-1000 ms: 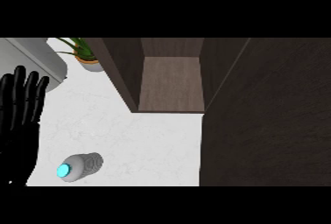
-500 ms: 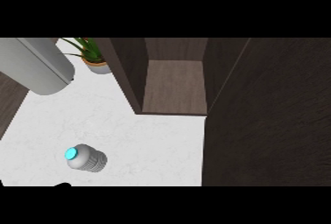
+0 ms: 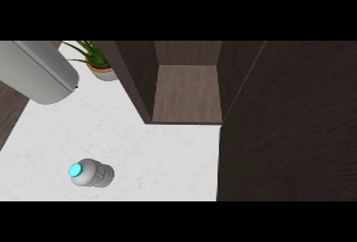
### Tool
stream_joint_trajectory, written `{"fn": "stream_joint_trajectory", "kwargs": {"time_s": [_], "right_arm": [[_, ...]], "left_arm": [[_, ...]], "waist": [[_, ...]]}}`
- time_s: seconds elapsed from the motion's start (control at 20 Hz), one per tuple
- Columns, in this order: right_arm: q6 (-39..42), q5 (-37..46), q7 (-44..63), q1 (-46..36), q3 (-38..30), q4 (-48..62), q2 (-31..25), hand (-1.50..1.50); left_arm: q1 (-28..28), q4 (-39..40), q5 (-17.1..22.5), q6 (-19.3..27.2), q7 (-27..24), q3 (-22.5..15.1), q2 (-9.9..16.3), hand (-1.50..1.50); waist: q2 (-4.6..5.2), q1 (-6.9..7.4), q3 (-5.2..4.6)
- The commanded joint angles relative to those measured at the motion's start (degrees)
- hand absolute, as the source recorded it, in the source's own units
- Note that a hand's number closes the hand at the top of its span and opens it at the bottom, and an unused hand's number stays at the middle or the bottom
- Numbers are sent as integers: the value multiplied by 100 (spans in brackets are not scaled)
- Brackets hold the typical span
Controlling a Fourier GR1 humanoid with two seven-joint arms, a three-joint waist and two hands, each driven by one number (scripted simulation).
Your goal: Pick up the bottled water, place it into the cabinet and close the cabinet
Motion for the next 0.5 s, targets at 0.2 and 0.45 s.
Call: {"fn": "stream_joint_trajectory", "kwargs": {"time_s": [0.2,0.45], "right_arm": [[424,-237,-283,944,15,-601,-7,-150],[531,-331,-332,1710,74,-1155,14,-150]], "left_arm": [[1242,299,-275,807,-1734,-1872,84,-150],[1348,410,-274,1166,-2030,-2135,159,-150]], "waist": [[6,-26,-3],[9,-114,-3]]}}
